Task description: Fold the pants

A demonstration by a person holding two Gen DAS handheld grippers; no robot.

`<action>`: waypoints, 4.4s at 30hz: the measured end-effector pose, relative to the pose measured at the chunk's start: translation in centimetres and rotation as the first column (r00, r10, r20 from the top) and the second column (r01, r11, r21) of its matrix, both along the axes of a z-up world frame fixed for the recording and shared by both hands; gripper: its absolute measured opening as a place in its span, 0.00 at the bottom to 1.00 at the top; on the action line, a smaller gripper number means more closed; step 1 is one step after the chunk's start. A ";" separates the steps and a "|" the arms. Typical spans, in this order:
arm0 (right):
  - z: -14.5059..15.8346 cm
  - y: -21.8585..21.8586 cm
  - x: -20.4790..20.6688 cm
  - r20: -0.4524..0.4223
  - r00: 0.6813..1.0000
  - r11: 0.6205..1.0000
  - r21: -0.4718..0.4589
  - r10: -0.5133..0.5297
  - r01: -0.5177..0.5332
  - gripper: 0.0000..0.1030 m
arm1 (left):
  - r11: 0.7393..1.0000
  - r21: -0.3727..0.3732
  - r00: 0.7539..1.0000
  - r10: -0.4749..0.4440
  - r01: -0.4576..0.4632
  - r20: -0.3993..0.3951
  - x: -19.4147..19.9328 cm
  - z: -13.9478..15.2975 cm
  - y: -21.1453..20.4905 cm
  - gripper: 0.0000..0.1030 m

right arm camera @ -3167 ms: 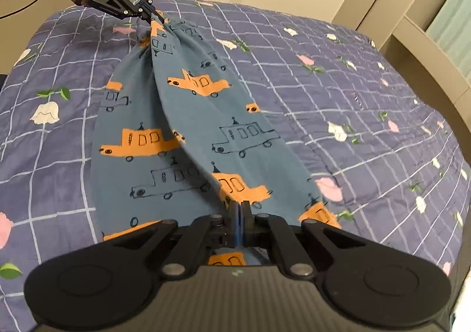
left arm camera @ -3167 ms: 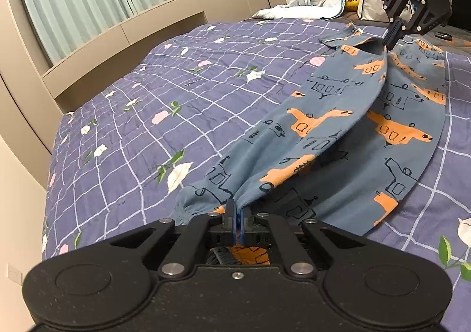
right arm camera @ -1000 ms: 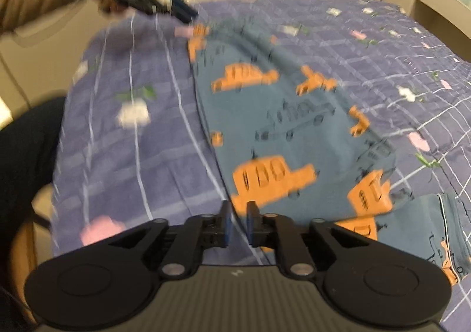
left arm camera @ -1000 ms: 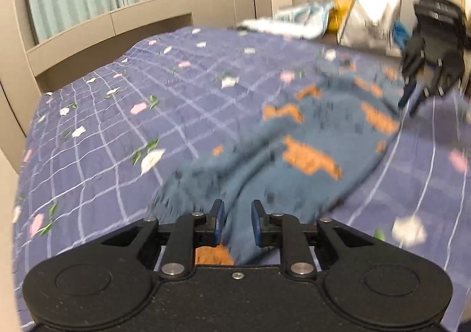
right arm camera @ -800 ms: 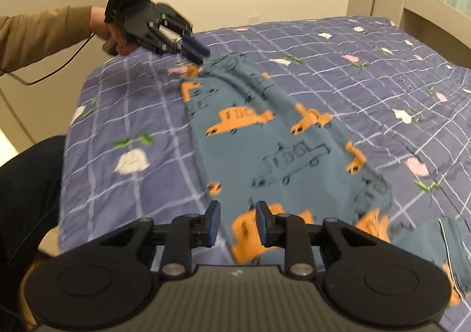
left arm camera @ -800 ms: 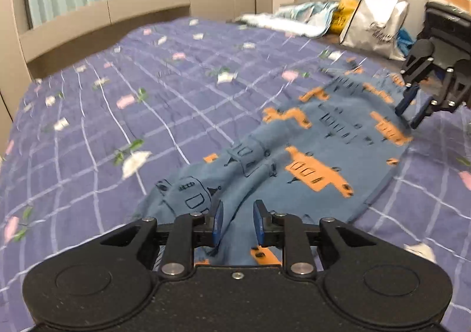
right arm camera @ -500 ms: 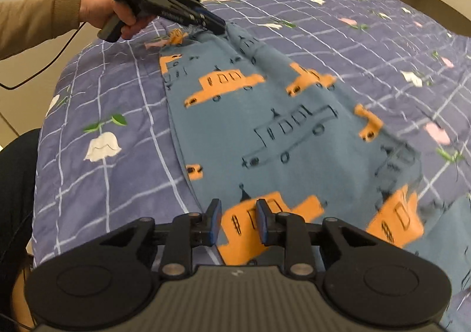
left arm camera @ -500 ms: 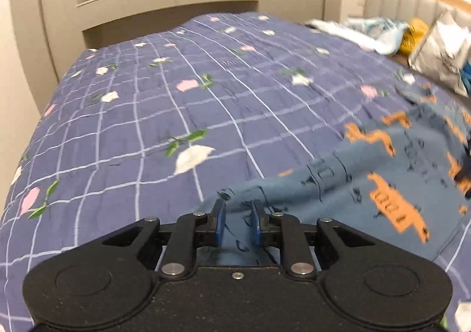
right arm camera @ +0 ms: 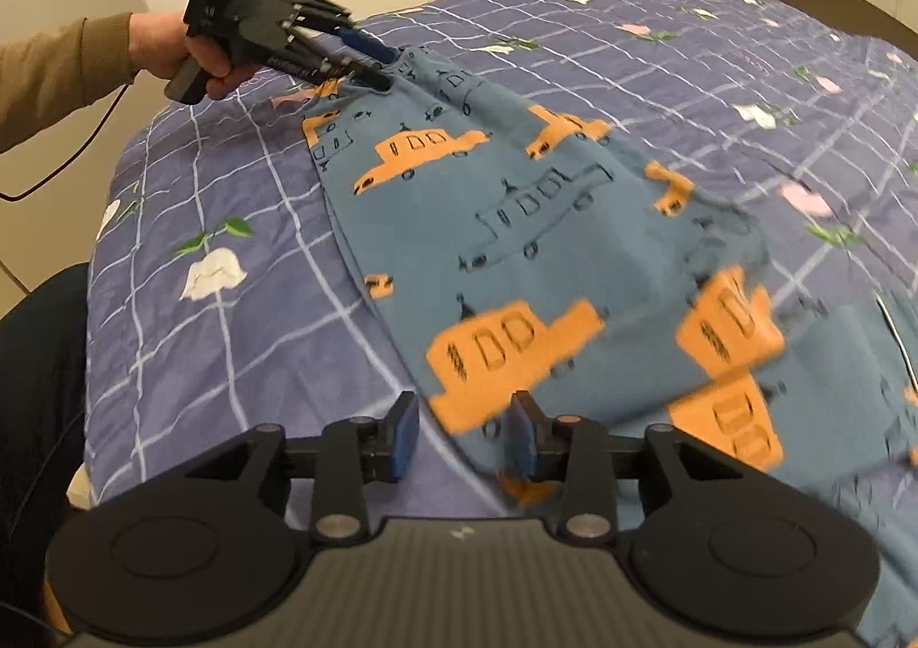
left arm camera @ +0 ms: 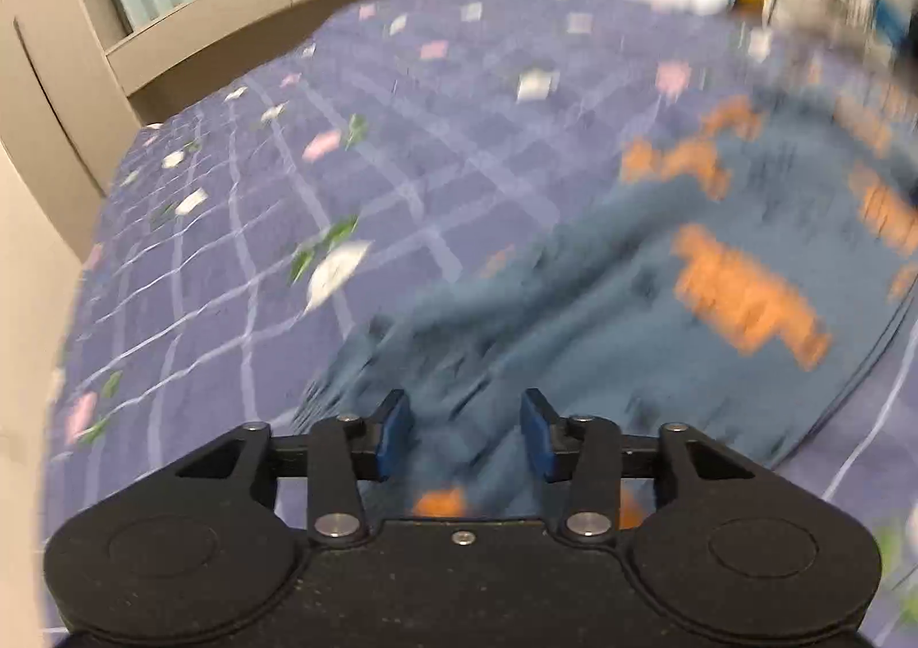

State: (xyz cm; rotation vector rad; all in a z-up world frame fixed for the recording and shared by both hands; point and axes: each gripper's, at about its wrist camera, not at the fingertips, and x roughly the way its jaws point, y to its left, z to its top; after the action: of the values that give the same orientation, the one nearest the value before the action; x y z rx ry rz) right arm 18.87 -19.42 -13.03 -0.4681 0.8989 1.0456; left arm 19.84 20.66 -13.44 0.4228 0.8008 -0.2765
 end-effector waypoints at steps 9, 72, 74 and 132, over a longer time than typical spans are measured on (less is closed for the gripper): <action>3.9 -6.1 -0.1 0.029 0.995 0.990 0.104 -0.098 0.095 0.53 | 0.936 -0.273 0.975 -0.206 0.220 0.078 -3.3 3.3 -9.8 0.50; 6.0 -16.8 17.9 0.197 0.961 0.980 -0.006 -0.195 0.200 0.30 | 0.914 -0.353 0.966 -0.243 0.199 -0.084 2.4 -1.1 -33.8 0.46; 4.9 -19.0 17.3 0.122 0.972 0.978 -0.020 -0.202 0.206 0.30 | 0.914 -0.349 0.965 -0.249 0.206 -0.084 2.4 -1.2 -33.9 0.46; 12.9 -19.9 15.2 0.152 0.962 0.947 0.266 -0.226 0.180 0.04 | 0.875 -0.470 0.982 -0.171 0.115 -0.077 2.3 0.0 -32.0 0.14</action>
State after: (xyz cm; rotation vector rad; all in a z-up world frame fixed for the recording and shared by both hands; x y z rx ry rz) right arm 34.08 -39.29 -0.11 -0.2463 0.6283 0.8958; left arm 22.18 -11.39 -13.42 0.0106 0.7882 -0.6230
